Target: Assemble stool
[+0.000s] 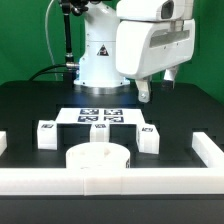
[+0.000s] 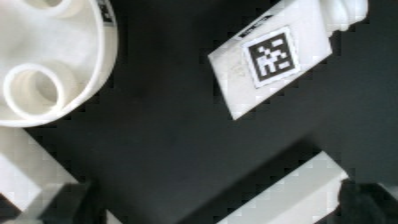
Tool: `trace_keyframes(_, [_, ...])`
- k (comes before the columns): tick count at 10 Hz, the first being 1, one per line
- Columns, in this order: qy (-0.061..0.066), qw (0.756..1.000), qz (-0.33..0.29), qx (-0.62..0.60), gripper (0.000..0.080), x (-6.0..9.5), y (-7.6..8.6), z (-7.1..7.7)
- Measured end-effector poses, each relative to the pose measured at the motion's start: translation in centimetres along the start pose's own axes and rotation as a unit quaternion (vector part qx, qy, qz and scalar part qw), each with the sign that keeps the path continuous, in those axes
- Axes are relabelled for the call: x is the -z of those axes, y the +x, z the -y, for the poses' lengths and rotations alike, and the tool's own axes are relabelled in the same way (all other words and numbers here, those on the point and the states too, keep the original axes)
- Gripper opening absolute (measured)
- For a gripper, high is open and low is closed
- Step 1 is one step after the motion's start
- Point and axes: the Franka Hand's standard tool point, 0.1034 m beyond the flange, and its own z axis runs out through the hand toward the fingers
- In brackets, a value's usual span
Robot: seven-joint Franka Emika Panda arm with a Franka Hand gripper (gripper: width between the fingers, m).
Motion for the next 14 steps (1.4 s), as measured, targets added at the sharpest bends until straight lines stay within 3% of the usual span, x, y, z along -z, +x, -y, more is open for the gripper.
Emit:
trace_keyframes(5, [-0.002,1.0,-0.004,0.02,0.0649,-0.4,-0.2,-0.4])
trace_keyframes(7, [-0.005,0.999,-0.006,0.047,0.0649,-2.7,-2.3,-2.9])
trace_keyframes(10, [-0.001,0.997,-0.008,0.072,0.0649,-5.5,-3.8,-5.4])
trace_keyframes(14, [0.006,0.997,-0.005,0.071,0.0649,-6.8,-4.5,-5.9])
